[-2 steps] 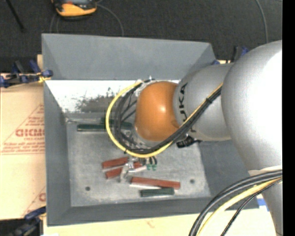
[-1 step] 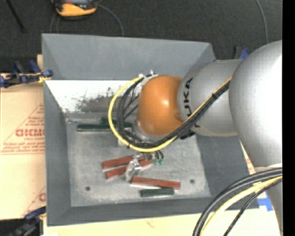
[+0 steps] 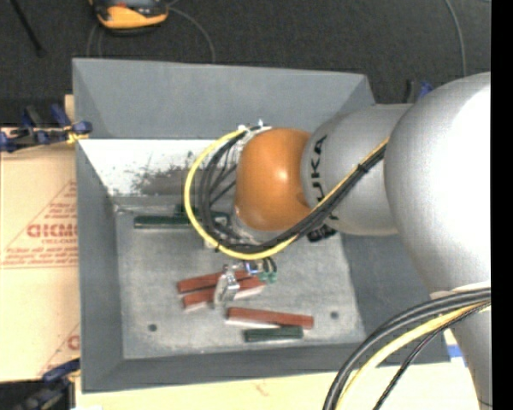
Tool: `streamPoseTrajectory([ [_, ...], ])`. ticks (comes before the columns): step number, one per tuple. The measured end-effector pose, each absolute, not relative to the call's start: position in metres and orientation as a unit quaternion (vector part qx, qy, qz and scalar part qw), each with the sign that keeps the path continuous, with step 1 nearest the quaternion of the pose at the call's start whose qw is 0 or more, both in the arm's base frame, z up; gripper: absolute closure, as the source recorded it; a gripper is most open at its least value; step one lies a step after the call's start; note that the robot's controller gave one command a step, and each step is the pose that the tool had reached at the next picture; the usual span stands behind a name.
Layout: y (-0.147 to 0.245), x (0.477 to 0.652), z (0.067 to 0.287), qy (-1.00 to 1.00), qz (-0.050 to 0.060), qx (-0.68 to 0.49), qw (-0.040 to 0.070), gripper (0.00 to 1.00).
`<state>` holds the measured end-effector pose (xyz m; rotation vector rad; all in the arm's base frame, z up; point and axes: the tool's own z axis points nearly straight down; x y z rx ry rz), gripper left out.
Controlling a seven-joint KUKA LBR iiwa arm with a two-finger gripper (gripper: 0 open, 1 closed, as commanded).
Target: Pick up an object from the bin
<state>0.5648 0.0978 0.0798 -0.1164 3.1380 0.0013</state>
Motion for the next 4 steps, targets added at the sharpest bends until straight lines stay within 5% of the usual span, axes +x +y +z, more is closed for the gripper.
streamPoseTrajectory([
  [1, 0.106, 0.563, 0.079, 0.998, -0.001, -0.057, -0.003, 1.00],
  [4, 0.105, 0.560, 0.093, 0.998, 0.000, -0.055, -0.002, 1.00],
])
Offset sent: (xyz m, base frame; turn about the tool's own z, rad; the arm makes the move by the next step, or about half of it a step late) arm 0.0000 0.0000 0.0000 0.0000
